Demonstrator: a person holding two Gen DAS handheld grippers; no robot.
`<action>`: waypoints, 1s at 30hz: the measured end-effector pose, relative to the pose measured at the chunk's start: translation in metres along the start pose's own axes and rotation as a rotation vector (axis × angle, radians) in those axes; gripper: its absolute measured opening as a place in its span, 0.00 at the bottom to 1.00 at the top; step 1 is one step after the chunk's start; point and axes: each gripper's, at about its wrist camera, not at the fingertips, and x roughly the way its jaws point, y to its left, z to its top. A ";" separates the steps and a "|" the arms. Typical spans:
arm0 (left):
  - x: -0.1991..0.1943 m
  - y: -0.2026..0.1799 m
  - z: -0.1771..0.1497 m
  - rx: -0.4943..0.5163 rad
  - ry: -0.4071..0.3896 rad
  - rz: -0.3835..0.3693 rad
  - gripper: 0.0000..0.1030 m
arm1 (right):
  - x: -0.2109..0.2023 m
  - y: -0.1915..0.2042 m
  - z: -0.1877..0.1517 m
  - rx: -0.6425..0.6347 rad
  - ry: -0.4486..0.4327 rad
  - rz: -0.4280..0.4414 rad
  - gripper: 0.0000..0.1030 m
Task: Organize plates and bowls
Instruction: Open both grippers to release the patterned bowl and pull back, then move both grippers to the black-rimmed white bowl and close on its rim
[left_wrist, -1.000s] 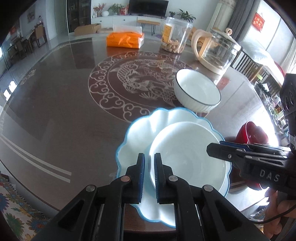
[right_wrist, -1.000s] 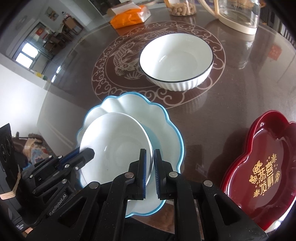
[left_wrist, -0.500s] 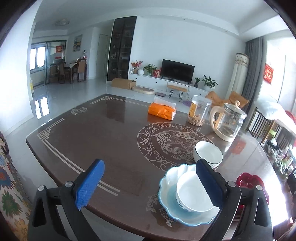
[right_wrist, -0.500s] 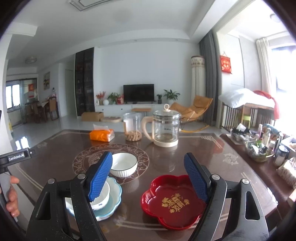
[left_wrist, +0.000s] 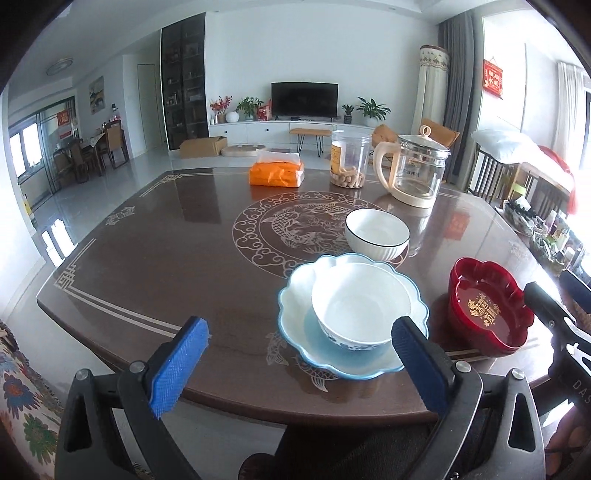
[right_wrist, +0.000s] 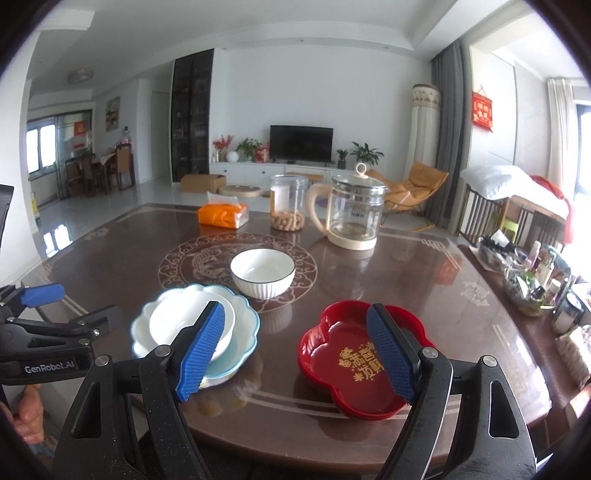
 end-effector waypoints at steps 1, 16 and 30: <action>-0.001 0.004 0.000 0.003 -0.008 0.015 0.96 | 0.002 -0.002 -0.001 0.009 0.014 0.003 0.80; 0.007 0.022 -0.033 0.001 0.114 0.048 0.96 | 0.002 -0.004 -0.004 0.060 0.081 0.007 0.80; 0.066 0.036 0.064 -0.029 0.216 -0.152 0.96 | 0.047 -0.024 0.033 0.059 0.148 0.104 0.80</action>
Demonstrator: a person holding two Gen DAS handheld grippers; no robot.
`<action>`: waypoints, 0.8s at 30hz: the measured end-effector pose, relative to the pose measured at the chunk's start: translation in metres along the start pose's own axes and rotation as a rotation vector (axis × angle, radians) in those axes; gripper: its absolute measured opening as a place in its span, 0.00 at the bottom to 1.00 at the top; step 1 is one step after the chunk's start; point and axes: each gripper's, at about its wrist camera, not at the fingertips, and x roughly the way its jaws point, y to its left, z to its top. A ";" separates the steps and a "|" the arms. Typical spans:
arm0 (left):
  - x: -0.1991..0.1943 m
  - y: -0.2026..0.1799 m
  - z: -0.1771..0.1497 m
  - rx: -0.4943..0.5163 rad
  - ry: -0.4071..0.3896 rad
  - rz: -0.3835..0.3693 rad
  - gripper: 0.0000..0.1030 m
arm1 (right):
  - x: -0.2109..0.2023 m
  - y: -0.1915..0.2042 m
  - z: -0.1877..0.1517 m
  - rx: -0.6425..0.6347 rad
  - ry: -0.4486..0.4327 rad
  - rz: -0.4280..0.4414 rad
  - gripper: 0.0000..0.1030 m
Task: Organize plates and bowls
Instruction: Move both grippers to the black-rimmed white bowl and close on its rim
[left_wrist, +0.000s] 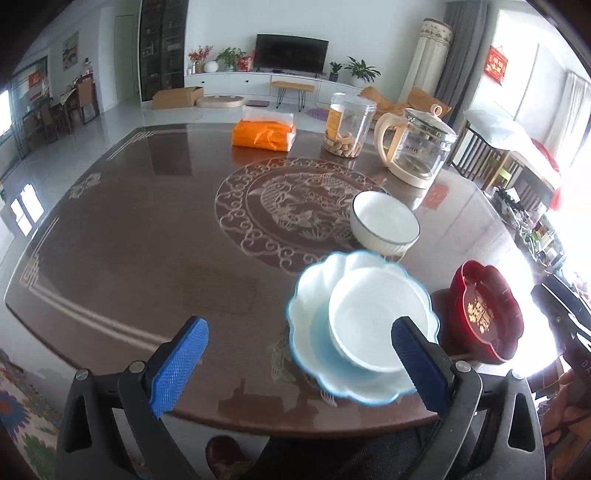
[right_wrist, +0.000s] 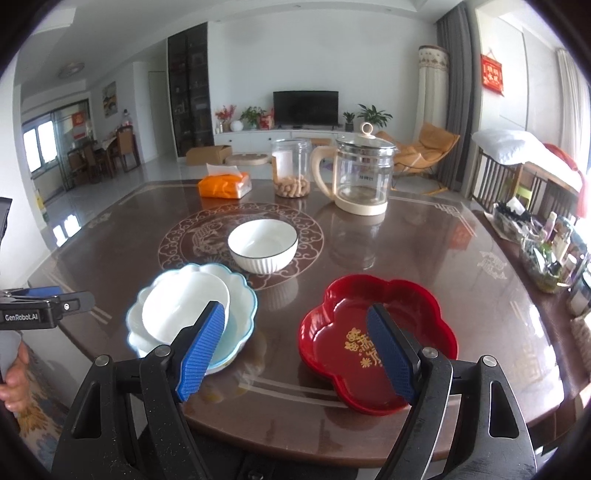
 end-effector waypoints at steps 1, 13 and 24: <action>0.008 -0.002 0.017 0.015 0.006 0.006 0.96 | 0.010 -0.005 0.016 0.011 0.024 0.038 0.80; 0.167 -0.047 0.117 0.041 0.315 -0.048 0.73 | 0.210 -0.060 0.086 0.365 0.537 0.194 0.78; 0.210 -0.061 0.119 0.007 0.376 -0.016 0.48 | 0.261 -0.057 0.079 0.334 0.594 0.122 0.44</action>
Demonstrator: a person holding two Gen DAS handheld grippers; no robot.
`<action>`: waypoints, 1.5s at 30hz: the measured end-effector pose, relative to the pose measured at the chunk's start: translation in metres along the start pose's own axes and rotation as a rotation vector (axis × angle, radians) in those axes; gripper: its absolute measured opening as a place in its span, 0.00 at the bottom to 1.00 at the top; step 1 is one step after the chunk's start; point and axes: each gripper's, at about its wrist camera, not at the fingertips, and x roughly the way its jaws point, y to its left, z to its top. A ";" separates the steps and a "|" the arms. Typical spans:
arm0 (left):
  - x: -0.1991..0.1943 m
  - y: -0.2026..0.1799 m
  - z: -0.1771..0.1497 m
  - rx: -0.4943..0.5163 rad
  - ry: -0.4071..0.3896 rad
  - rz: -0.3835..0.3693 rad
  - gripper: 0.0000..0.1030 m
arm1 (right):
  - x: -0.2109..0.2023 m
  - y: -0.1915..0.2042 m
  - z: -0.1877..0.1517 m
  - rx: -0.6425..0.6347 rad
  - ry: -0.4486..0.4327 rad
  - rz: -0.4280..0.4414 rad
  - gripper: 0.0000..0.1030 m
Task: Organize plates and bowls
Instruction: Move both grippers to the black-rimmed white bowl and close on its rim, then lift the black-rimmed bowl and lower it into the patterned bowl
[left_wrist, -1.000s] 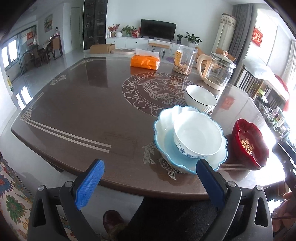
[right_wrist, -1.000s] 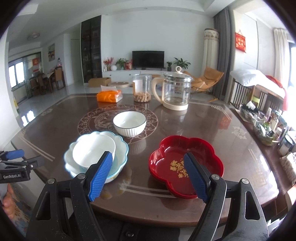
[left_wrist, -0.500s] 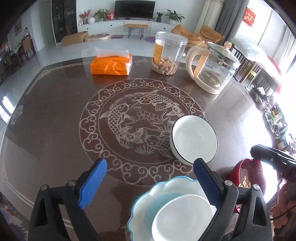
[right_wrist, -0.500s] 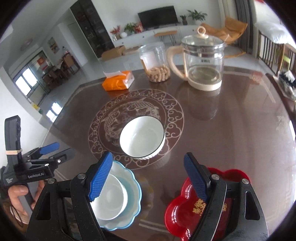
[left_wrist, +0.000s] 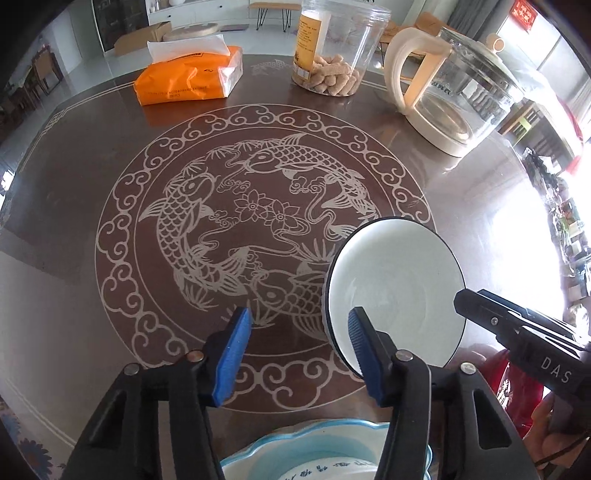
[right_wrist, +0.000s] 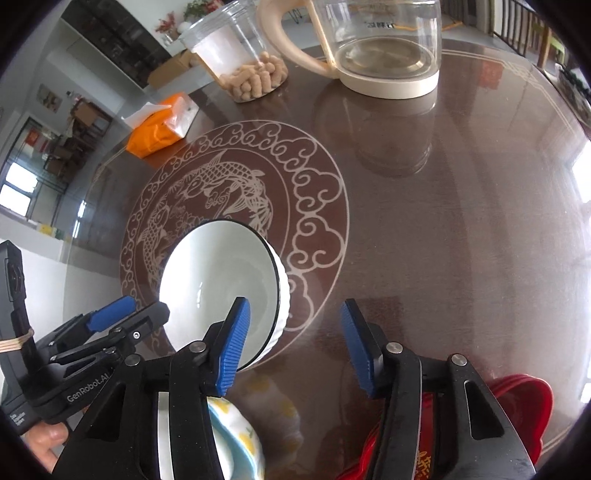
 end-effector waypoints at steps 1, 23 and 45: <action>0.003 0.000 0.001 -0.008 0.008 -0.009 0.42 | 0.003 0.001 0.001 -0.003 0.005 -0.005 0.40; -0.063 -0.007 -0.023 -0.019 -0.091 -0.101 0.09 | -0.039 0.026 -0.006 -0.058 -0.054 0.060 0.10; -0.110 0.019 -0.155 -0.007 -0.122 -0.048 0.09 | -0.079 0.071 -0.120 -0.142 -0.002 0.129 0.10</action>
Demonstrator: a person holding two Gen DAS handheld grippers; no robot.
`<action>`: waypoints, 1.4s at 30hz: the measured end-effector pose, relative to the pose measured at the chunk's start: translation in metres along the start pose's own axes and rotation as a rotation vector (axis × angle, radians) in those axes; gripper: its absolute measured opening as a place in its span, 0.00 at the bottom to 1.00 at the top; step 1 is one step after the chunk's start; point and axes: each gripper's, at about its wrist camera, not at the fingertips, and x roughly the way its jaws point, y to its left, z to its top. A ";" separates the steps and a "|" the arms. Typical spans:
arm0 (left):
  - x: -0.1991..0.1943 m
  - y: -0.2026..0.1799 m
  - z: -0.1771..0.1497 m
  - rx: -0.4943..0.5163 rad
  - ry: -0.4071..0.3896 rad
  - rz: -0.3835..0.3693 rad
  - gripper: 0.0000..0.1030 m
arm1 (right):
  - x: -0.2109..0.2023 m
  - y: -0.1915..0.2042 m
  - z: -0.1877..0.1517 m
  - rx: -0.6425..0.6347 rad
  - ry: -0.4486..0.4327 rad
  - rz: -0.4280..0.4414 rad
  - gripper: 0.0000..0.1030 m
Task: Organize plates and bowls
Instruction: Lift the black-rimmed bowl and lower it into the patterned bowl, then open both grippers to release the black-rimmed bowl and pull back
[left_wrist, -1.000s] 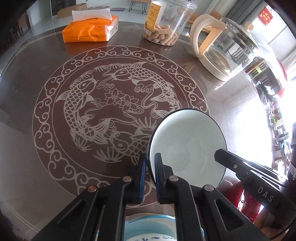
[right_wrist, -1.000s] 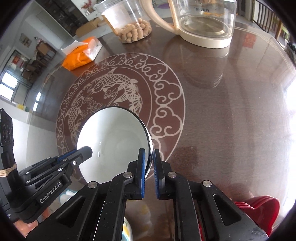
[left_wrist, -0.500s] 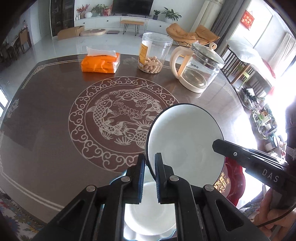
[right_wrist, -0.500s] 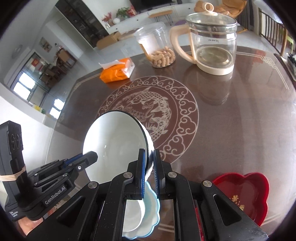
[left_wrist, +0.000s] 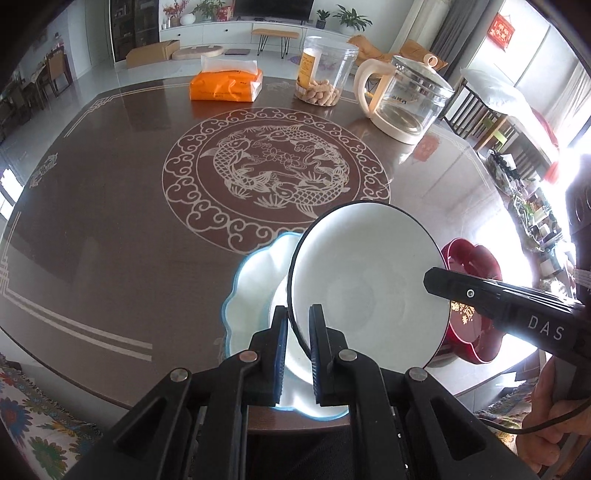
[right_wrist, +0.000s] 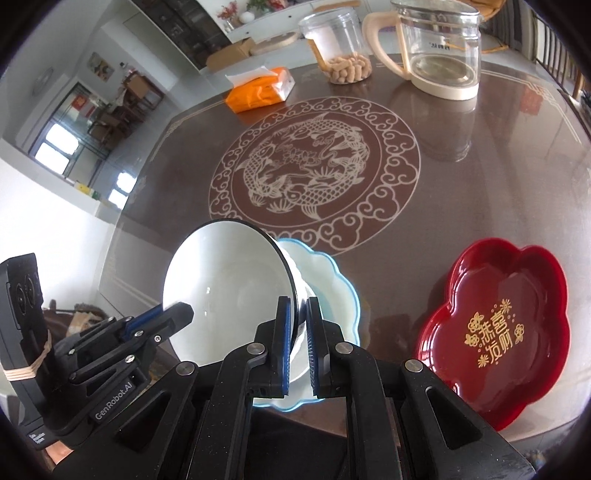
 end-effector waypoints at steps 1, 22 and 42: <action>0.004 0.001 -0.002 -0.002 0.008 0.000 0.09 | 0.003 -0.001 -0.002 0.003 0.005 -0.003 0.10; 0.028 0.007 -0.016 0.027 0.028 0.036 0.09 | 0.036 -0.008 -0.018 0.002 0.025 -0.018 0.10; -0.010 0.005 -0.024 -0.008 -0.232 0.125 0.12 | -0.016 -0.013 -0.036 -0.065 -0.228 -0.016 0.51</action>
